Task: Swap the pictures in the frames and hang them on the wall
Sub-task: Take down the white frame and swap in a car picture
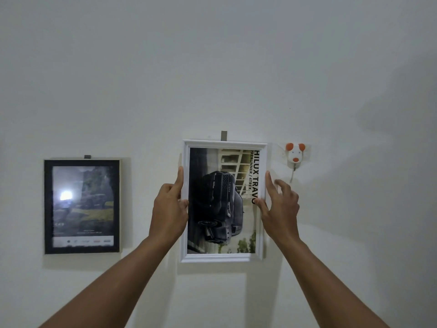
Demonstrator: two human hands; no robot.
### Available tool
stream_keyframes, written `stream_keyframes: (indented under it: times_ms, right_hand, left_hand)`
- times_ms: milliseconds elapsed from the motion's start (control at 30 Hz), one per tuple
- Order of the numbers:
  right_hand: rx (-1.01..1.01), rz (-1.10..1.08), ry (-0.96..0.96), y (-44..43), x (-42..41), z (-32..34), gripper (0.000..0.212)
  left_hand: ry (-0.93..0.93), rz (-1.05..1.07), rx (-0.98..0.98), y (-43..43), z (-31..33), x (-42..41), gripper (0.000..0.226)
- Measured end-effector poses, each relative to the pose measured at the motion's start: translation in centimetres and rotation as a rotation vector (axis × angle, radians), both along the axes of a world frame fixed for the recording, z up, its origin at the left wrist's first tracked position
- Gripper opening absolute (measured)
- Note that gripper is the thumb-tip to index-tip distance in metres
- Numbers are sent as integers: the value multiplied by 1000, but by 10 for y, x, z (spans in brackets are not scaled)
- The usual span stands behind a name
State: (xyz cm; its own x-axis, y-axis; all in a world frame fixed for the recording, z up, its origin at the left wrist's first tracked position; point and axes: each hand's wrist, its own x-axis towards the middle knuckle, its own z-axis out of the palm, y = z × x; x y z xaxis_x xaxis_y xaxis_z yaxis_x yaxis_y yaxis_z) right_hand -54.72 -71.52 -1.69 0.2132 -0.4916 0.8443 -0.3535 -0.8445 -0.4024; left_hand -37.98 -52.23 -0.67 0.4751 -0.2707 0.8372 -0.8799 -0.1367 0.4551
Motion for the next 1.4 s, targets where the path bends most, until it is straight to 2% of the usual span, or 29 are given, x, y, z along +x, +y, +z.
stream_keyframes:
  times_ms: [133,200,500,1400]
  right_hand:
    - [-20,48,96,-3,1,-3,69]
    - [14,102,105,-5,1,-4,67]
    - [38,144,51,-5,3,-3,69]
    - [103,213,81,9,-4,1,66]
  left_hand:
    - [-105,208,45,1,-1,4,82]
    - [-122,241,61,0,-1,8,83]
    - [-140,207,41,2,-4,8,82]
    - [-118,149,49,11,-1,-2,86]
